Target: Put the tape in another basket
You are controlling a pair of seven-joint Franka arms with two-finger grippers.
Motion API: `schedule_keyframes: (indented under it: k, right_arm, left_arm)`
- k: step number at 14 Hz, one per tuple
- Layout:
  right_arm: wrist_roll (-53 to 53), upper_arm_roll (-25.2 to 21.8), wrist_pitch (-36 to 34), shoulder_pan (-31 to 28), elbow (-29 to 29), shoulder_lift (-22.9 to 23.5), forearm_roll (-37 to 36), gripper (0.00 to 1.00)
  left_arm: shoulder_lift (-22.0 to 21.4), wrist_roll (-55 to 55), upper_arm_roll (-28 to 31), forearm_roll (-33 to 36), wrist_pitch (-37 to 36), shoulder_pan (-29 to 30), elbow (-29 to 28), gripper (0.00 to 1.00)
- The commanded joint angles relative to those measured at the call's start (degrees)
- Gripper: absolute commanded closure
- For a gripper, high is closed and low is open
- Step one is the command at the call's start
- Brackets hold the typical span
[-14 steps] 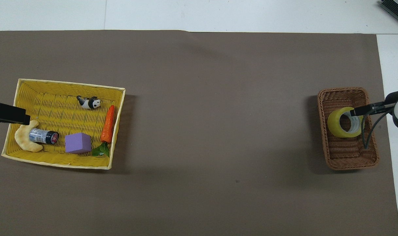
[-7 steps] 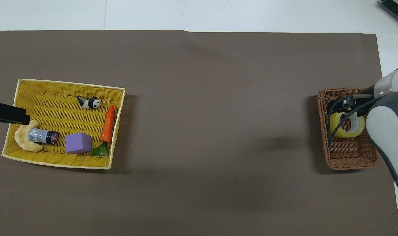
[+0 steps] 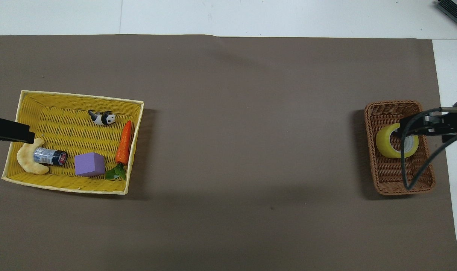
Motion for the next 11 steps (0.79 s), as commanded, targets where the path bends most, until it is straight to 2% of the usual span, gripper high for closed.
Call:
schedule_keyframes:
  k: [1, 5, 11]
  right_arm:
    - [-3.3, 0.2, -2.7, -0.9, 3.9, 1.0, -0.8, 0.0]
    - [-7.9, -0.3, -1.7, -1.3, 2.4, -0.1, -0.3, 0.0]
    - [-8.2, -0.7, -1.3, -2.5, 2.5, -0.3, 0.2, 0.0]
  left_arm:
    - [-0.2, 0.8, -0.5, 0.4, -0.5, 0.9, 0.0, 0.0]
    - [-0.2, 0.8, -0.5, 0.4, -0.6, 0.9, 0.0, 0.0]
    - [-0.2, 0.8, -0.5, 0.4, -0.5, 0.9, 0.0, 0.0]
